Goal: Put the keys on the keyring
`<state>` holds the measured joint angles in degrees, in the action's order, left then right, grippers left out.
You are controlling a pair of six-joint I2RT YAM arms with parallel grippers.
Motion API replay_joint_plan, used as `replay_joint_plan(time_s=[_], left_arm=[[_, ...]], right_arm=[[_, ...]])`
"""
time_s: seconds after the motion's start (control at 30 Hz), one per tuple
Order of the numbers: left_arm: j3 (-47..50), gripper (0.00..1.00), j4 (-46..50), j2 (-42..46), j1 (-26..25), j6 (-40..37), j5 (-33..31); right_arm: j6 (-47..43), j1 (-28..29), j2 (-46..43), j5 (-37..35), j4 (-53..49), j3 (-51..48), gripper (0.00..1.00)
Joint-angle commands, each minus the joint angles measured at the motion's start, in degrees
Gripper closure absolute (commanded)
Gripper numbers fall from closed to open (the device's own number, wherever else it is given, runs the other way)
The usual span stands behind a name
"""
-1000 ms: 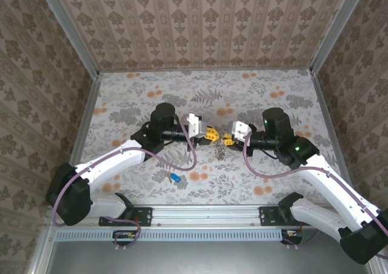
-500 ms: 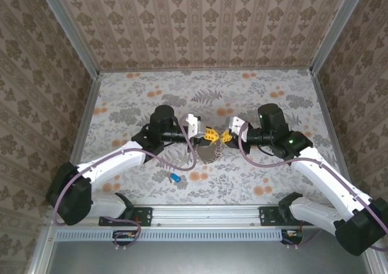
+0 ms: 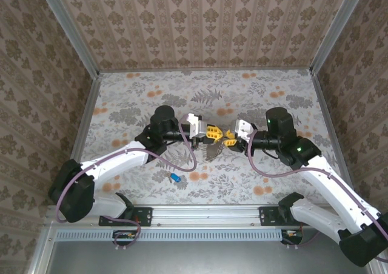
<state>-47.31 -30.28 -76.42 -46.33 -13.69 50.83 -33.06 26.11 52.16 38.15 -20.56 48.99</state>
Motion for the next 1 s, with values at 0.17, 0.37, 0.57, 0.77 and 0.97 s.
replay_joint_plan(time_s=[0.17,0.37,0.57,0.77,0.97], left_arm=[[0.29,1.00,-1.42,-0.13,-0.58,0.55,1.38],[0.44,1.00,-1.54,-0.20,-0.68,0.82,1.37],[0.24,1.00,-1.45,-0.39,-0.84,1.08,1.63],[0.05,1.00,-0.74,-0.22,-1.30,0.59,1.85],[-0.07,1.00,-0.74,-0.04,-1.45,0.51,1.34]], right_arm=[[-2.30,-0.05,-2.33,-4.16,1.76,-0.99,0.69],[-3.92,-0.27,-5.16,-4.76,2.01,-2.15,0.65],[-3.57,-0.26,-5.94,-3.16,4.56,-3.21,0.71],[-3.11,-0.22,-4.27,-1.81,5.70,-2.69,0.76],[-2.70,-0.27,-1.98,0.63,5.02,-1.45,0.80]])
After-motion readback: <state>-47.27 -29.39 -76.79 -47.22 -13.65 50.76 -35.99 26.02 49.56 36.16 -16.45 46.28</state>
